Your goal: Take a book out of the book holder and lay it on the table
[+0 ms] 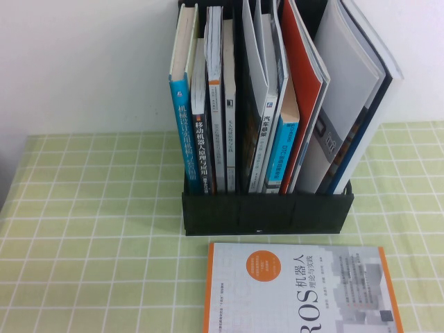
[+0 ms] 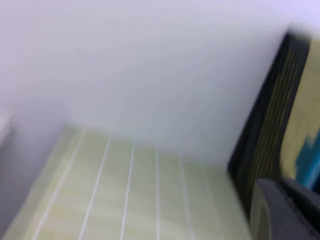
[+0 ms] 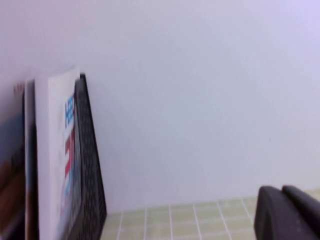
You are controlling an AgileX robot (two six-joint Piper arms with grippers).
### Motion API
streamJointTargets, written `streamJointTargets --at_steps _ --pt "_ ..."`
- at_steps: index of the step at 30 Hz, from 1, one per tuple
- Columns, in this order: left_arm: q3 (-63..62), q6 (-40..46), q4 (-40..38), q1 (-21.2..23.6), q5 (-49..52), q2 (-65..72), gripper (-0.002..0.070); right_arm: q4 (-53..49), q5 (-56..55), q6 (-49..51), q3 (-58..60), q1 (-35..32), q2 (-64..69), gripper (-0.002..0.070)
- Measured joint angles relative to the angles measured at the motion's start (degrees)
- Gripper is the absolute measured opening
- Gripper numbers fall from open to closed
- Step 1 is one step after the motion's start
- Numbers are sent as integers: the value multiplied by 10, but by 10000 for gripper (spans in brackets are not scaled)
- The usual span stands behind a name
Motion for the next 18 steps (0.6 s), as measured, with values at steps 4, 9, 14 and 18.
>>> streamJointTargets --at_steps 4,9,14,18 --pt "1 0 -20 0 -128 0 -3 3 -72 0 0 0 0 -1" --pt "1 0 -23 0 -199 0 -3 8 -110 18 0 0 0 -1" --pt "1 -4 -27 0 -224 0 -3 10 -171 51 0 0 0 -1" --pt "1 -70 -28 0 -311 0 -3 10 -269 79 0 0 0 -1"
